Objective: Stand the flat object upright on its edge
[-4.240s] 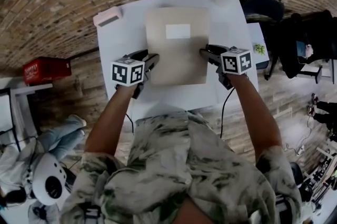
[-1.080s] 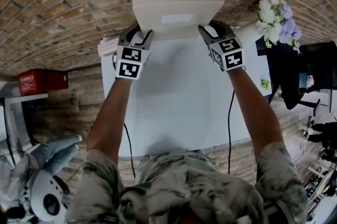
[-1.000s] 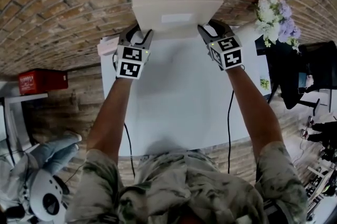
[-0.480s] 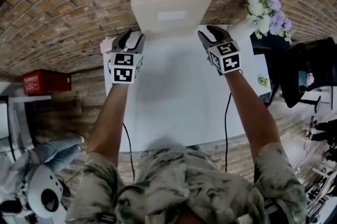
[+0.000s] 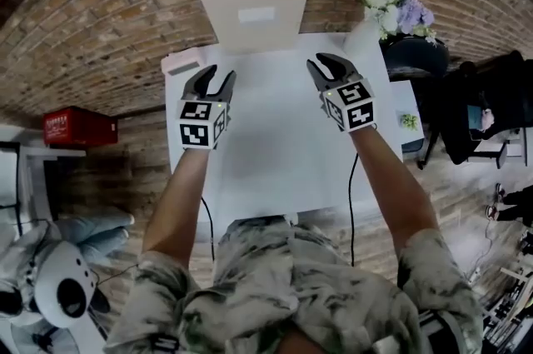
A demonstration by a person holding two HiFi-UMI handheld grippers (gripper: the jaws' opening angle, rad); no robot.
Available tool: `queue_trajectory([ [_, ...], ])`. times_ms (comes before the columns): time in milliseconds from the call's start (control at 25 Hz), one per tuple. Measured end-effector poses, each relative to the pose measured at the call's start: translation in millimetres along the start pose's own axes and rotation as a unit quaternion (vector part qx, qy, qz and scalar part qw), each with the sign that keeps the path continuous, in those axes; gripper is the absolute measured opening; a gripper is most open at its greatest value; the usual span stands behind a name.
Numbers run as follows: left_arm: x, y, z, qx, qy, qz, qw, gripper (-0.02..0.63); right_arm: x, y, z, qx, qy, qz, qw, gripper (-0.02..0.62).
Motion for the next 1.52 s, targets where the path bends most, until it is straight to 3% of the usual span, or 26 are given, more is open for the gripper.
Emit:
queue_trajectory([
  [280, -6, 64, 85, -0.053, 0.050, 0.013, 0.9973, 0.088, -2, 75, -43, 0.016, -0.009, 0.037, 0.999, 0.055],
  [560, -17, 127, 157, -0.092, 0.069, 0.021, 0.9931, 0.038, -16, 148, -89, 0.037, -0.022, 0.056, 0.998, 0.029],
  [1000, -72, 226, 252, -0.143, 0.084, -0.009, 0.9861, 0.025, -80, 276, -169, 0.074, -0.056, 0.038, 0.995, 0.021],
  [1280, -107, 278, 290, -0.152, 0.063, -0.024, 0.9861, 0.025, -111, 336, -209, 0.087, -0.076, 0.030, 0.993, 0.021],
  [1520, -136, 310, 307, -0.154, 0.070, -0.049, 0.9843, 0.025, -131, 369, -233, 0.100, -0.092, 0.020, 0.991, 0.021],
])
Point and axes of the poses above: the fingertips, and each gripper's own axes: y backward along the fingers, z to its right, x out of its top, the point moved 3 cm from there along y, backward along the fingers, and after that the axes turned 2 degrees about y, right-handed, at the moved point
